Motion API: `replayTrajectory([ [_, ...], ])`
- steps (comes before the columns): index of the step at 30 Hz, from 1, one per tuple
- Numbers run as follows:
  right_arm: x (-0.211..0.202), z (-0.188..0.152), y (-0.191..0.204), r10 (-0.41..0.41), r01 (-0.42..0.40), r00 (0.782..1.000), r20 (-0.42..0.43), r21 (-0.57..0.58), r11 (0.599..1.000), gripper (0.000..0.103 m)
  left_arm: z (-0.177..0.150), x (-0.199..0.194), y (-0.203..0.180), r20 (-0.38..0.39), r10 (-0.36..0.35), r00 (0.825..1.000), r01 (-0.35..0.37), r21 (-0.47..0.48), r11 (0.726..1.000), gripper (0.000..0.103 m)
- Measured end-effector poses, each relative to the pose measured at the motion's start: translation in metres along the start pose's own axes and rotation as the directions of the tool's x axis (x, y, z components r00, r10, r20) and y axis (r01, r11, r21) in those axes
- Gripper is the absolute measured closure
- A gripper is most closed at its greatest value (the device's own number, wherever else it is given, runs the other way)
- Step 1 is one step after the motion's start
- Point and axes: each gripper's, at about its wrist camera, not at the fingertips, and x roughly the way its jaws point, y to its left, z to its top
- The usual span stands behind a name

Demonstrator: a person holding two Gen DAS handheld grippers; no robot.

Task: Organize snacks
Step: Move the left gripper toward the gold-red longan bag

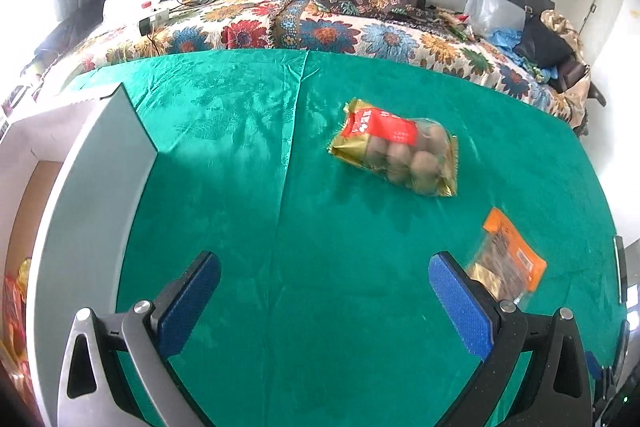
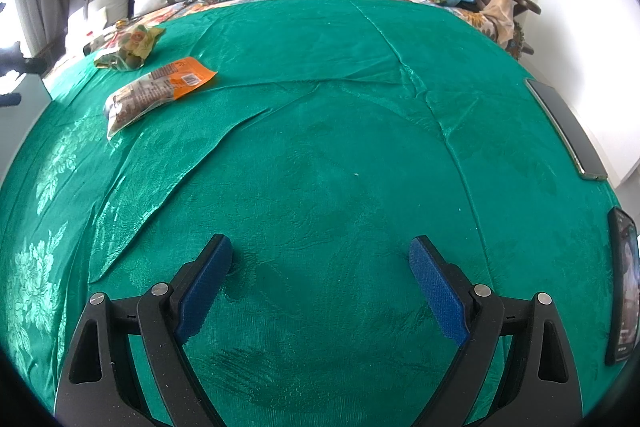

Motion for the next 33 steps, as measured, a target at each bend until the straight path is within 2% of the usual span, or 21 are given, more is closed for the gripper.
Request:
replayTrajectory([
  [9,0.0,0.0,0.0,0.0,0.0,1.0,0.0,-0.001,1.0,0.01,0.009,0.014,0.002,-0.029,0.006,1.0,-0.007,-0.048,0.999,0.0],
  [23,-0.001,0.0,0.0,0.0,0.0,1.0,0.0,-0.002,1.0,0.01,0.037,0.018,-0.007,-0.062,0.098,0.993,-0.092,0.094,0.991,0.0],
  [29,-0.001,0.0,0.0,0.0,0.0,1.0,0.0,-0.002,1.0,0.01,0.033,0.026,-0.012,-0.079,0.113,0.99,-0.101,0.139,0.985,0.0],
  [33,-0.001,0.0,0.0,0.0,0.0,1.0,0.0,-0.002,1.0,0.01,0.035,0.032,-0.006,-0.087,0.099,0.991,-0.09,0.097,0.991,0.0],
])
